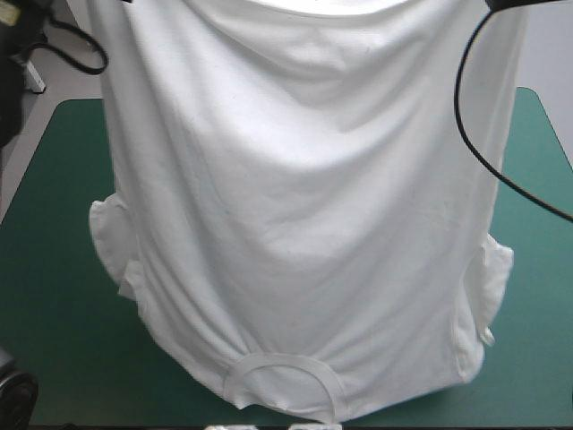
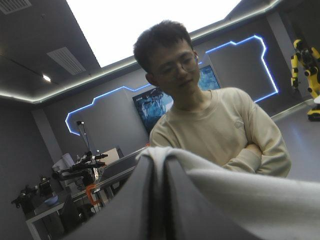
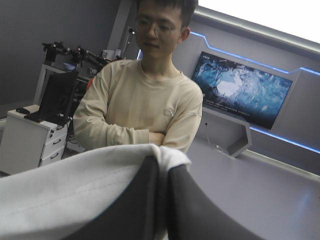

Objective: Fold the cloth

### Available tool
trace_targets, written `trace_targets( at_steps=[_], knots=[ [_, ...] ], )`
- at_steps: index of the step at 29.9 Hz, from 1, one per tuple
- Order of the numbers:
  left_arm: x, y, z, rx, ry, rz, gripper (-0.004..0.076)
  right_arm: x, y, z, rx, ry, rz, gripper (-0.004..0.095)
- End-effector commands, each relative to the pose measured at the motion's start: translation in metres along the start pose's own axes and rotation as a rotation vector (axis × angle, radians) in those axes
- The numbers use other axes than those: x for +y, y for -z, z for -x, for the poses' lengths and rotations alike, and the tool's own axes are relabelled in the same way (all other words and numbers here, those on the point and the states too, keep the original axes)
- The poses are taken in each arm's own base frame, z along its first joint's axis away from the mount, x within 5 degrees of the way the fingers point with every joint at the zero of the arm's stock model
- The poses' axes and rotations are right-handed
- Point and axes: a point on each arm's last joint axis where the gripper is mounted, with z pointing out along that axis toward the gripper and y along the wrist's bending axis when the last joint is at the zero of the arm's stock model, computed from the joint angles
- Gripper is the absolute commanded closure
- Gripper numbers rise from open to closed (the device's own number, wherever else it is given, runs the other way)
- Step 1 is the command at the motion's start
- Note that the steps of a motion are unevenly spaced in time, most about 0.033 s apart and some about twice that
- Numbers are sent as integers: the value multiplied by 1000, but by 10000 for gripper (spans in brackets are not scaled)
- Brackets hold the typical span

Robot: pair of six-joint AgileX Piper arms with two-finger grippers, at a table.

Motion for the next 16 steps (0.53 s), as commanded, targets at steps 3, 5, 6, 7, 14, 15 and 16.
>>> trace_targets(
  at_steps=[3, 5, 6, 7, 14, 15, 16],
  knots=[
    [-3, -38, -19, -232, 5, 114, 733, -5, -50, -15, -161, -8, -85, 926],
    [2, -51, -32, -275, 49, 151, 733, -7, -61, -20, -183, -7, -99, 926],
    [6, -54, -36, -280, 70, 165, 733, -9, -62, -18, -197, -8, -106, 926],
    [12, -58, -43, -269, 92, 178, 733, -9, -63, -15, -219, -16, -106, 926],
    [49, -50, -26, -357, 76, 284, 733, -22, -46, 8, -333, -26, -130, 925],
    [52, -47, -21, -371, 72, 292, 733, -24, -44, 10, -341, -30, -132, 925],
    [54, -45, -18, -373, 72, 294, 733, -26, -43, 9, -336, -32, -132, 925]
  ],
)
